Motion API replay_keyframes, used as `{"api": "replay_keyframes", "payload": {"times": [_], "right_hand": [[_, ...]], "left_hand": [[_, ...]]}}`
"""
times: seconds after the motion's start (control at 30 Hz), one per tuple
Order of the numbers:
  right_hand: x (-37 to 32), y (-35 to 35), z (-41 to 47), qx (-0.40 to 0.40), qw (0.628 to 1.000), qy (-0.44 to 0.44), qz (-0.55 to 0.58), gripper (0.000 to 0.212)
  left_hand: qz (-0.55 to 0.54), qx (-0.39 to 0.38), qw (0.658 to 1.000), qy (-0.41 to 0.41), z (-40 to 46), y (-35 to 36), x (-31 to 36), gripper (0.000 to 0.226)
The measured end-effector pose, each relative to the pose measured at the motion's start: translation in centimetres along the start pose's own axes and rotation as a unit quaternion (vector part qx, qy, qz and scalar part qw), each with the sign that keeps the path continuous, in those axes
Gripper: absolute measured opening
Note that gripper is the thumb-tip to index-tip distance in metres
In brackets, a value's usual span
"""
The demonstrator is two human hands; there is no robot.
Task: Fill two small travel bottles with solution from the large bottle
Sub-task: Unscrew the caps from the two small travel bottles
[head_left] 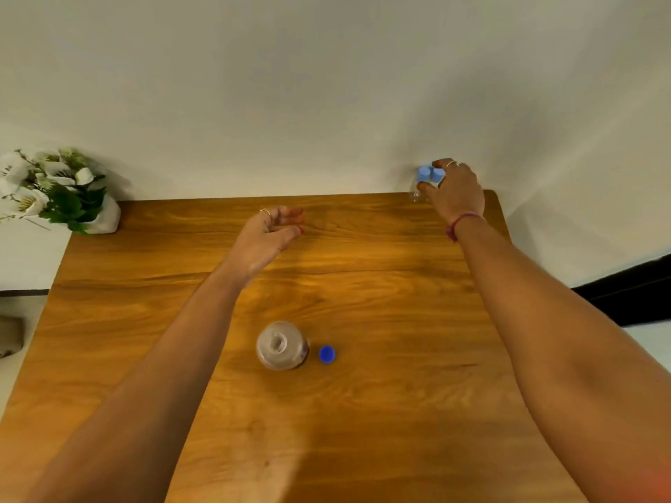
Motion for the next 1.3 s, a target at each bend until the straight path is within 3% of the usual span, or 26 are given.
{"api": "replay_keyframes", "payload": {"times": [0.2, 0.37, 0.63, 0.7, 0.8, 0.97, 1.1, 1.2, 1.3], "right_hand": [[-0.7, 1.8, 2.6, -0.012, 0.996, -0.019, -0.088, 0.05], [-0.8, 2.2, 3.4, -0.005, 0.996, 0.002, -0.091, 0.041], [-2.6, 3.8, 1.5, -0.057, 0.993, -0.047, -0.087, 0.031], [-3.8, 4.0, 0.1, -0.059, 0.995, -0.061, -0.043, 0.029], [-6.8, 2.8, -2.7, -0.069, 0.988, -0.039, 0.133, 0.036], [-13.9, -0.4, -9.0, -0.227, 0.894, -0.023, 0.385, 0.03], [-17.5, -3.0, -13.2, -0.261, 0.867, -0.047, 0.422, 0.026], [-19.8, -4.6, -15.8, -0.253, 0.88, -0.09, 0.392, 0.03], [-22.3, -6.5, -18.1, -0.212, 0.903, -0.194, 0.32, 0.028]], "left_hand": [[0.013, 0.001, 1.0, -0.017, 1.2, 0.5, -1.1, 0.032], [0.012, -0.002, 0.999, -0.031, 1.5, 1.1, -1.9, 0.033], [0.017, 0.0, 1.0, -0.009, 0.6, 1.1, -1.8, 0.033], [0.028, 0.003, 1.0, 0.006, 0.2, 0.8, -1.4, 0.032], [0.102, 0.004, 0.993, 0.052, -0.6, 0.1, -0.3, 0.037], [0.267, 0.032, 0.947, 0.175, -3.8, -1.6, 3.7, 0.068], [0.31, 0.062, 0.92, 0.233, -7.7, -3.5, 6.2, 0.059], [0.329, 0.092, 0.905, 0.255, -11.0, -5.2, 7.5, 0.055], [0.306, 0.097, 0.92, 0.223, -13.2, -6.8, 7.8, 0.05]]}}
Point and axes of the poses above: each hand's wrist, its own z-axis towards the middle knuckle, its own y-axis out of the palm, x = y × z, the point moved 7 cm from there along z, towards the middle knuckle, and after that the axes turned 10 degrees about -z, right-handed, at the moved point
